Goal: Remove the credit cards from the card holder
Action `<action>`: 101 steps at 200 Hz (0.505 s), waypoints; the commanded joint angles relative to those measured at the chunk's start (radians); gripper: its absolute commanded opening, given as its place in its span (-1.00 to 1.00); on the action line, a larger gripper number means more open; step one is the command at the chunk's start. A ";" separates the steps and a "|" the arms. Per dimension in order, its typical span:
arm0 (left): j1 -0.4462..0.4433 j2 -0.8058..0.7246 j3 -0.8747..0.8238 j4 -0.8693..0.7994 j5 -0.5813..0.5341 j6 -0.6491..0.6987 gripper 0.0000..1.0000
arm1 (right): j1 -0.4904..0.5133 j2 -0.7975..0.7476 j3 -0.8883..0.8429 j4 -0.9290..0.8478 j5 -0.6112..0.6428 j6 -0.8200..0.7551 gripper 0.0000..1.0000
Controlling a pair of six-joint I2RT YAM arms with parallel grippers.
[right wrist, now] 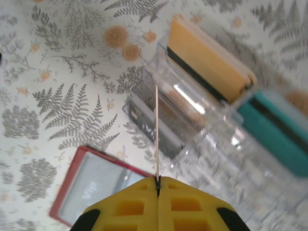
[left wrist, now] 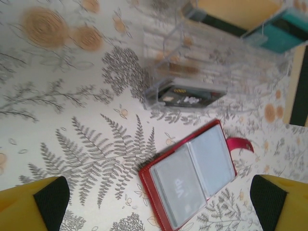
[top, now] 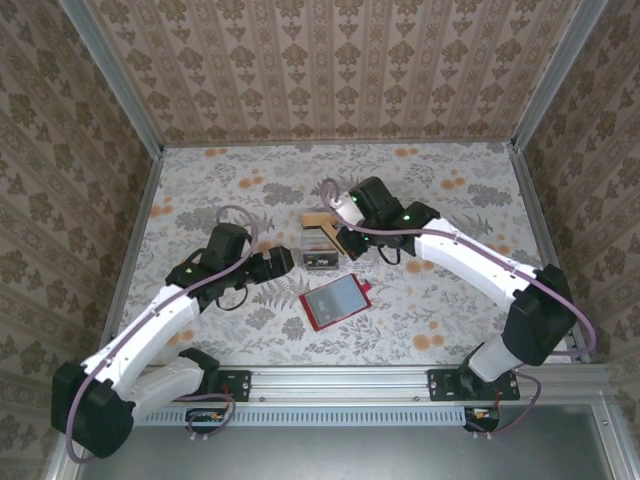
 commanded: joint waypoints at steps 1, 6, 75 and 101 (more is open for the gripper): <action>0.042 -0.041 0.001 -0.070 0.026 0.043 1.00 | 0.022 0.061 0.093 -0.029 0.094 -0.259 -1.00; 0.049 -0.048 0.003 -0.078 0.028 0.047 1.00 | 0.026 0.076 0.114 -0.036 0.104 -0.289 -1.00; 0.116 -0.106 -0.017 -0.094 0.020 0.032 1.00 | 0.060 0.235 0.277 -0.090 0.236 -0.630 -1.00; 0.122 -0.108 -0.030 -0.081 0.017 0.016 1.00 | 0.059 0.249 0.271 -0.051 0.259 -0.689 -1.00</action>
